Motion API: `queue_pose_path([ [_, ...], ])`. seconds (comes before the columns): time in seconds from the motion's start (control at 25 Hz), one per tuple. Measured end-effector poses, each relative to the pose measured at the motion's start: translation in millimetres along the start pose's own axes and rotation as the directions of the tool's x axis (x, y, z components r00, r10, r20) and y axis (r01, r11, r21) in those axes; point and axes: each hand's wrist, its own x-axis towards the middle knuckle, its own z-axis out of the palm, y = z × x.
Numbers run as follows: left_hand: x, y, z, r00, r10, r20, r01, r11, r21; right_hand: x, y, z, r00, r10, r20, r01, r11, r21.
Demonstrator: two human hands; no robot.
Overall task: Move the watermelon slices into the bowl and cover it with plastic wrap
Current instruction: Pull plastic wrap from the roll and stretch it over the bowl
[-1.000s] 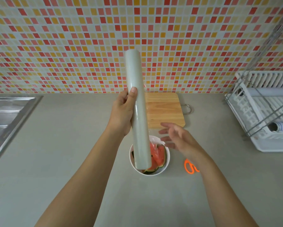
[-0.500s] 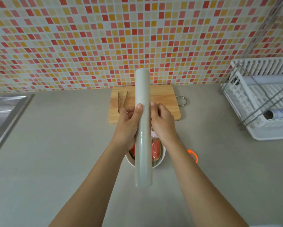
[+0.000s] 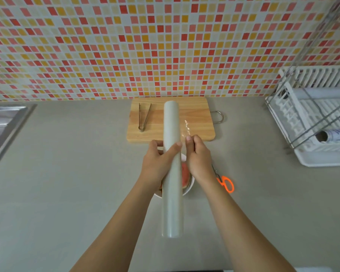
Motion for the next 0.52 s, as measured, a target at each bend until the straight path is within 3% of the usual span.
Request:
queue_pose_path([
  [0.2, -1, -8, 3, 0.995, -0.068, 0.077, 0.066, 0.997, 0.026, 2, 20, -5, 0.998, 0.057, -0.011, -0.058, 0.998, -0.016],
  [0.36, -3, -11, 16, 1.000, -0.016, -0.013, 0.017, 0.993, 0.117, 2, 28, -6, 0.996, 0.090, -0.015, -0.090, 0.996, 0.020],
  [0.52, -5, -9, 20, 0.999, 0.010, -0.044, -0.003, 0.988, 0.152, 19, 17, -13, 0.950, 0.293, 0.105, -0.309, 0.927, 0.211],
])
